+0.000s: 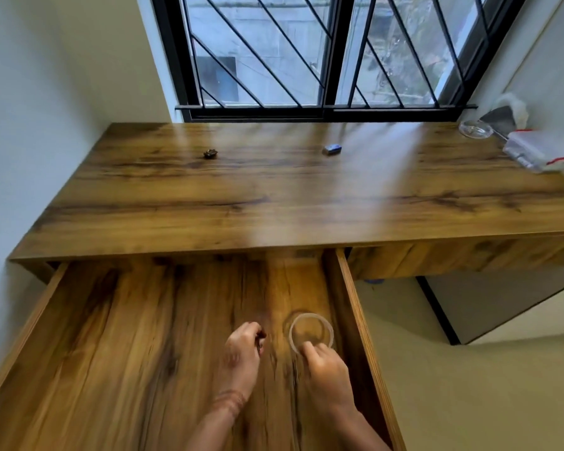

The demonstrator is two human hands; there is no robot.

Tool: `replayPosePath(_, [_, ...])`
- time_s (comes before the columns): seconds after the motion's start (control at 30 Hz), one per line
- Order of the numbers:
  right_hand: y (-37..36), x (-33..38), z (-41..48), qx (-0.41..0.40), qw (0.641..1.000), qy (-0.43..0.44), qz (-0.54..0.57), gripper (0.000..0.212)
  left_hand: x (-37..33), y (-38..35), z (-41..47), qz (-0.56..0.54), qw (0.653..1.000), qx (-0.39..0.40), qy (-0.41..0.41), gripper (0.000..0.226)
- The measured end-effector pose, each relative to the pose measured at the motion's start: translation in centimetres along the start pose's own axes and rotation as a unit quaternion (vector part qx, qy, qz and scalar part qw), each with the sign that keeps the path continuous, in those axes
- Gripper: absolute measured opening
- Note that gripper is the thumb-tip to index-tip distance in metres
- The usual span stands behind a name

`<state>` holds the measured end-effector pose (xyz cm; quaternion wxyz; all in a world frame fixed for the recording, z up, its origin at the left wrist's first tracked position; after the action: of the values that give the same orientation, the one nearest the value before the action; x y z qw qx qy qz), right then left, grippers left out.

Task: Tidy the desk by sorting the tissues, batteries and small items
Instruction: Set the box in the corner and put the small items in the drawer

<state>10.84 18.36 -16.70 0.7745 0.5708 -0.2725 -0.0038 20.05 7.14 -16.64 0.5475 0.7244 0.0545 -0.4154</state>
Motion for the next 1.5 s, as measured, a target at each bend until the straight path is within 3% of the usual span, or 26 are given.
replayPosePath(0.33, [-2.9,-1.4,-1.4,0.095,0.991,-0.037,-0.087,0.044,2.9,-2.7,0.4,0.030,0.997,0.046,0.062,0.023])
replayPosePath(0.43, [-2.9,-0.9,-1.3,0.107,0.992,-0.024,-0.062,0.033,3.2,-2.8,0.6,0.046,0.995,0.047,0.076,0.027])
replayPosePath(0.6, [-1.4,-0.7,0.2,0.044,0.999,0.004,0.019,0.012,2.2,-1.1,1.4,0.055,0.997,0.015,0.045,0.028])
replayPosePath(0.67, [0.1,-0.1,1.9,0.011,0.999,0.025,0.047,0.018,0.8,0.8,2.3,0.052,0.998,-0.020,0.019,0.024])
replayPosePath(0.83, [5.3,0.8,9.1,-0.097,0.991,0.048,0.073,0.015,-2.5,7.7,6.9,0.071,0.988,-0.130,-0.054,0.022])
replayPosePath(0.97, [7.4,-0.4,18.0,-0.095,0.995,0.019,0.034,0.026,-4.0,12.7,13.7,0.093,0.980,-0.162,-0.064,0.018])
replayPosePath(1.2, [6.2,-7.7,34.1,-0.076,0.993,-0.076,-0.042,0.052,-2.5,14.9,29.9,0.166,0.979,-0.111,-0.040,0.029])
replayPosePath(1.37, [6.0,-13.8,42.4,-0.099,0.982,-0.160,-0.027,0.053,-0.2,13.4,39.5,0.172,0.983,-0.064,0.028,0.048])
replayPosePath(1.5, [4.3,-17.8,46.6,-0.058,0.973,-0.223,-0.026,0.053,1.4,12.5,44.5,0.168,0.983,-0.065,0.045,0.062])
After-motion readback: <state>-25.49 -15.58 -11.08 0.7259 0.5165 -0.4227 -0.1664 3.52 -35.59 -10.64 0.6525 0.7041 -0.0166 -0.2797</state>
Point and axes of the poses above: each hand's wrist, its own z-axis towards the middle knuckle, its own y-axis out of the back of the hand, x = y × z, the point moved 8 cm from there along z, towards the middle knuckle, and after that the axes turned 3 degrees about y, right-handed, at the moved point
